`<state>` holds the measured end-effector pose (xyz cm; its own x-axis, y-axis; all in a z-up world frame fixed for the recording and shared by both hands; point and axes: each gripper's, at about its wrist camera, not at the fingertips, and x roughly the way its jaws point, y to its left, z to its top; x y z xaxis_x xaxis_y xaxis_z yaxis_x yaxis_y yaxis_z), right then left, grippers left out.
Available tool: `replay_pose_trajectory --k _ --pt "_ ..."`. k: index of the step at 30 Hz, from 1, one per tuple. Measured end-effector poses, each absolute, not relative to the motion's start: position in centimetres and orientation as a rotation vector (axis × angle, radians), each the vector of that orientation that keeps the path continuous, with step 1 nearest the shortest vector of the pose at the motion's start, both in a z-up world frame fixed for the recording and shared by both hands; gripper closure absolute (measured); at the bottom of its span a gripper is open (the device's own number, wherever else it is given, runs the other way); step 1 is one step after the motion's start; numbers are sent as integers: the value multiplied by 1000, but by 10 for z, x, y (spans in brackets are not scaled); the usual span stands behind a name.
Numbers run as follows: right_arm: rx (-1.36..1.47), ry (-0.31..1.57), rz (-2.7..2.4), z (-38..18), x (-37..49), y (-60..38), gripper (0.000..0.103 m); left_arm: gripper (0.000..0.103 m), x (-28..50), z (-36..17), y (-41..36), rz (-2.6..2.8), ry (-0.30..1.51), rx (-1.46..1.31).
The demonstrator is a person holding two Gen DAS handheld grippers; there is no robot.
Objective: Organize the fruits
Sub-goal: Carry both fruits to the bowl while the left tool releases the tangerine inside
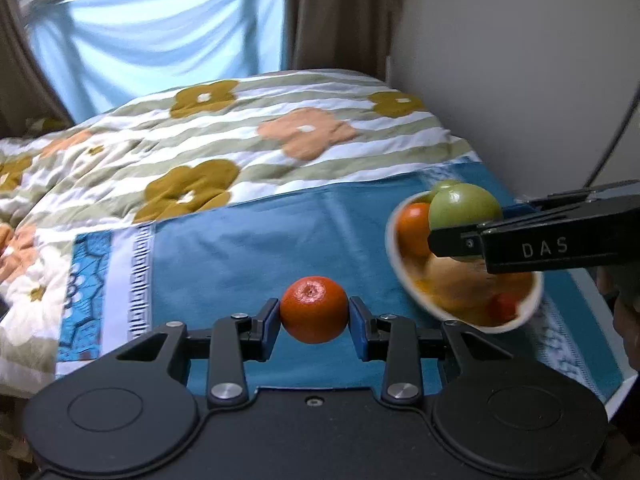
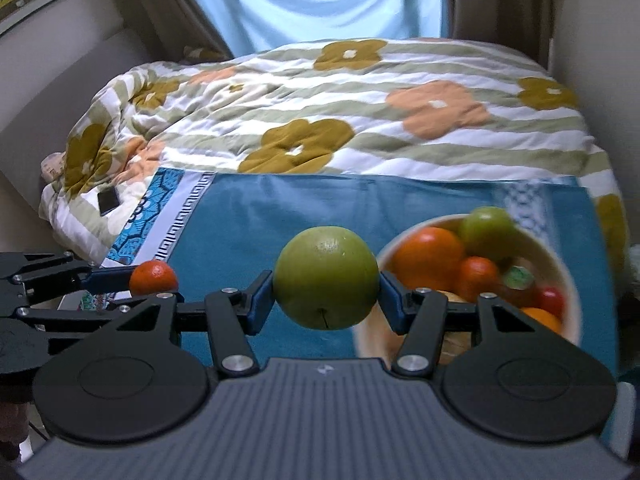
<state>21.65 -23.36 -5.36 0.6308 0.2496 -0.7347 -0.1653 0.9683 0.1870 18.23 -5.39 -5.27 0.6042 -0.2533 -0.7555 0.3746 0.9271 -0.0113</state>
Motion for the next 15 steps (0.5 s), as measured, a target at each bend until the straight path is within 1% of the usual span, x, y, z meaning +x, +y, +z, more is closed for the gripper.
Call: replay_pose_trajectory --k 7,15 --pt "111 828 193 -43 189 -292 32 63 168 -48 -112 -417 821 183" --pt "107 832 157 -51 169 -350 32 63 159 -63 -177 -464 826 219"
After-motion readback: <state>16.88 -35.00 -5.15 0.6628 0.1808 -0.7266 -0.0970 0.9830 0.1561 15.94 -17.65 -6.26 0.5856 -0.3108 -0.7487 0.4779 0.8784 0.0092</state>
